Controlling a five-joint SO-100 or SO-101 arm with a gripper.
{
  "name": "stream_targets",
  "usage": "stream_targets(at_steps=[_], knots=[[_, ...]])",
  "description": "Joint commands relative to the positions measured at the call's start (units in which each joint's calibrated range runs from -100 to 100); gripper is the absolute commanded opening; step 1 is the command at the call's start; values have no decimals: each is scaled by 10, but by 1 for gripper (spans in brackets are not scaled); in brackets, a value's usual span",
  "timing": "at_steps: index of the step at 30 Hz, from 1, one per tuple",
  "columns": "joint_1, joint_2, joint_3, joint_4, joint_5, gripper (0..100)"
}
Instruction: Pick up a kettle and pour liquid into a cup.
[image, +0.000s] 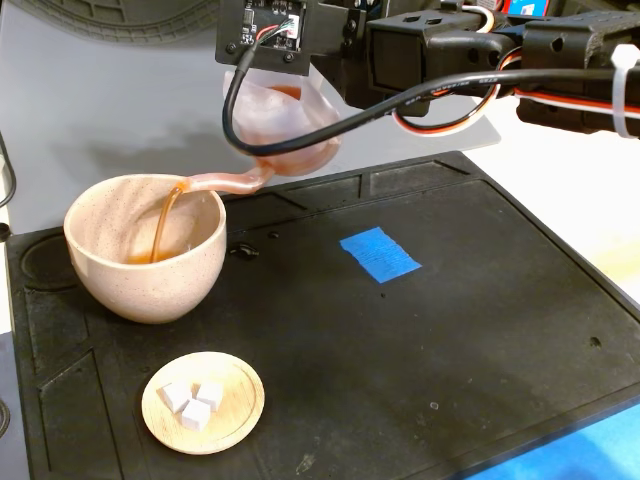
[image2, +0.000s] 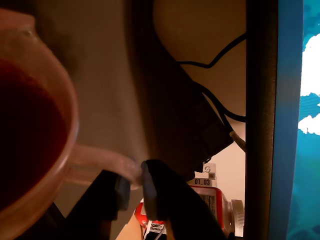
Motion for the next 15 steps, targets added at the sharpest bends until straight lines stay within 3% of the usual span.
stream_targets(at_steps=[1,15], knots=[[-2,-15,-47,-10,3,1],[2,-14,-73,-10,3,1]])
